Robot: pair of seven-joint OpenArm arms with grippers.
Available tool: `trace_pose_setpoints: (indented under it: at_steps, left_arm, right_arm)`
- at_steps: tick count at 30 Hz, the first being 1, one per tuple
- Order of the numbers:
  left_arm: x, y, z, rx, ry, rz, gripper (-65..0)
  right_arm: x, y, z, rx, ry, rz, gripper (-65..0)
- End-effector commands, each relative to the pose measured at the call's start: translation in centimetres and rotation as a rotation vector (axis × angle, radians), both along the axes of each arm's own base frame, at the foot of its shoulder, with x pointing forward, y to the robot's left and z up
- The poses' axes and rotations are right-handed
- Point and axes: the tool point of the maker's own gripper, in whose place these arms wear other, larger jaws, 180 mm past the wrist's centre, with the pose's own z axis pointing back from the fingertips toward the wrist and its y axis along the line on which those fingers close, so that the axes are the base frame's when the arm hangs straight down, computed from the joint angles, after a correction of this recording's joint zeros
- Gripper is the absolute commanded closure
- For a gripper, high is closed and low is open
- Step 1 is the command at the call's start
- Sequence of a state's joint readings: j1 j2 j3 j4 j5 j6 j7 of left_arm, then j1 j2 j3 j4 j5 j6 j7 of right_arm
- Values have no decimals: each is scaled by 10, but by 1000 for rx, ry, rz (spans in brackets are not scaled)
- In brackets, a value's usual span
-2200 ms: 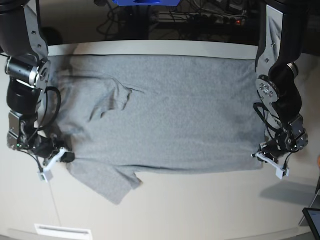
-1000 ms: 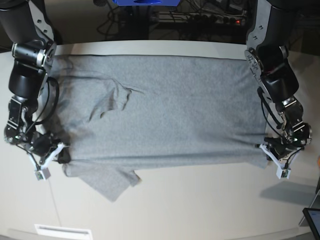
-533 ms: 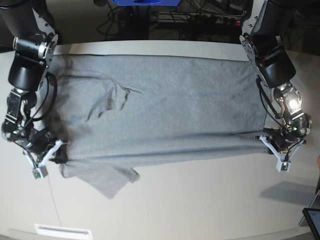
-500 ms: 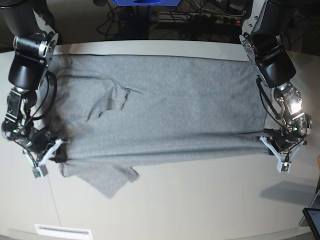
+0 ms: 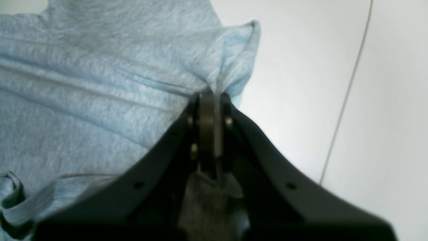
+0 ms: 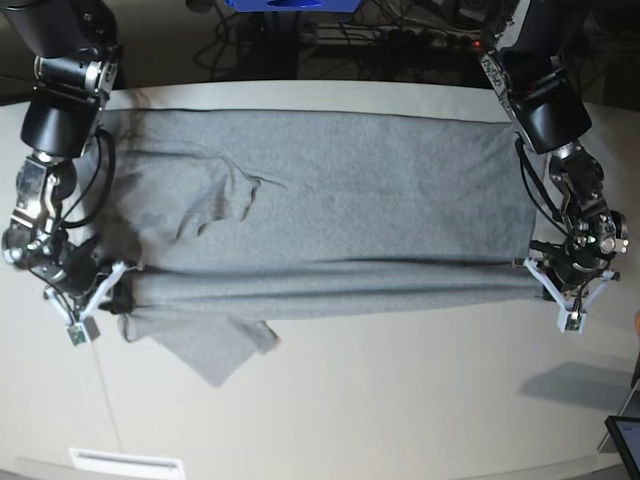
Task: Fold the T-shirt properly
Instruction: 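Lift the hem with both grippers and fold it toward the shoulder edge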
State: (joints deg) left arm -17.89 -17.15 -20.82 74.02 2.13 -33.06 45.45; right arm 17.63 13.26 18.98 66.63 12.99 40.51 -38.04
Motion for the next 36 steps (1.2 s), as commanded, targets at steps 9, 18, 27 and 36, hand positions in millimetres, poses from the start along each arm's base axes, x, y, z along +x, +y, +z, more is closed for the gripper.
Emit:
trace_pose_setpoints:
  at_steps: [9,18,27,36]
  left_arm:
    - [-10,13,27,91,-10,23,0]
    - [-32,14,20,131,44,24,0]
    - [-54,11,5,150,91,12,0]
    - [-70,-3,-20,155,166,-41,0]
  right_arm:
    - [3,-14,25,-77,-15,-5,0]
    - [-21,-16,1,-98,74,1,0]
    - [-44,-9,-23,-83,134,7,0]
    - [-49,-6,-29,-75,148,10,-3]
